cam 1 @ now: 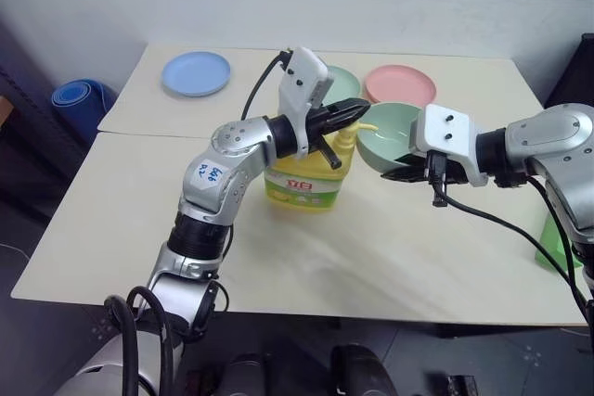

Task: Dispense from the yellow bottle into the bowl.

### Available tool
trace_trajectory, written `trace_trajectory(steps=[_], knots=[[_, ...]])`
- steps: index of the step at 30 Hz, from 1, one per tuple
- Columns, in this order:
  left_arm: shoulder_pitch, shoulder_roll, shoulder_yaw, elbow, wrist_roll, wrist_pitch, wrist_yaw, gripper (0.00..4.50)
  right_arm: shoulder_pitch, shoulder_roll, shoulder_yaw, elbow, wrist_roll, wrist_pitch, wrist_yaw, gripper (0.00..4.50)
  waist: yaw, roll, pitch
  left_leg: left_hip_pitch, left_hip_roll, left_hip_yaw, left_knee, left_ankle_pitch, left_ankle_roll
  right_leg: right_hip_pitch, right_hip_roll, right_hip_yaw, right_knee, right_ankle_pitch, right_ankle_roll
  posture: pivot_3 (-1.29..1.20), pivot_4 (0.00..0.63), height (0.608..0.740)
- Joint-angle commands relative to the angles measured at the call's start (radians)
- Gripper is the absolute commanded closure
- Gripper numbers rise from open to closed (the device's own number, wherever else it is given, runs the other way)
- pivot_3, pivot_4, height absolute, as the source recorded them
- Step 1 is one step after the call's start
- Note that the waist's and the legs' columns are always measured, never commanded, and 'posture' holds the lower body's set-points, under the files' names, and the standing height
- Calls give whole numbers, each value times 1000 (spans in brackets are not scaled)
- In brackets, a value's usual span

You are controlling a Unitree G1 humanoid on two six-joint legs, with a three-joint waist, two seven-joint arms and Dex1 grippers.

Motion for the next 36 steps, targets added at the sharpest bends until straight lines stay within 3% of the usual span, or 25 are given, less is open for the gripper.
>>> trace_trajectory(steps=[1,8,12,16,20,24,27,29,30,32,36], knots=[[16,0,84,39,-50,-60,-31,4487,64,-14,-62,77,-24,-103,-39,4500,5,0,0,-1,0,0,0,0,0,-1,0,0,0,0,0,0,150,740],[56,48,202,-29,-189,-166,-205,4487,153,62,-72,326,-84,-340,-123,4500,9,-2,2,-19,-1,1,3,0,0,-20,0,-2,4,0,0,0,150,740],[196,203,219,-110,-217,-195,-395,4487,207,142,-52,518,-137,-545,-185,4500,-11,-1,2,-18,0,1,0,0,0,-21,0,-3,4,0,0,0,150,740],[297,309,235,-139,-211,-212,-445,4487,252,197,-72,599,-124,-655,-188,4500,-16,-1,5,-19,0,1,0,0,0,-21,0,-3,3,0,0,0,150,740],[411,382,245,-193,-215,-225,-482,4500,305,205,-96,625,-127,-740,-202,3263,-12,0,6,-19,0,1,3,0,0,-20,-1,-3,4,0,0,0,150,740],[588,468,263,-243,-247,-116,-486,3610,390,184,-177,548,-79,-791,-216,1931,-12,0,6,-18,0,-1,2,0,0,-19,-1,-3,4,0,0,0,150,740],[671,476,277,-258,-215,-169,-467,2688,471,180,-260,487,-74,-882,-268,917,-8,0,6,-18,0,-1,1,0,0,-19,-1,-3,3,0,0,0,150,740],[748,495,269,-230,-135,-283,-488,2079,580,204,-329,379,23,-847,-260,212,-3,0,6,-18,0,-1,2,0,0,-18,-1,-3,3,0,0,0,150,740],[784,504,263,-195,-71,-360,-478,1780,643,215,-352,326,88,-825,-227,0,0,0,6,-18,0,-1,2,0,0,-18,-1,-3,2,0,0,0,150,740],[846,517,256,-123,32,-497,-454,1209,757,217,-373,257,126,-814,-200,0,9,1,6,-15,1,0,-1,0,0,-16,0,-3,1,0,0,0,150,740],[920,496,266,-61,107,-656,-407,1209,897,240,-410,171,222,-759,-177,0,15,1,6,-15,1,3,0,0,0,-15,0,-2,-1,0,0,0,150,740]])
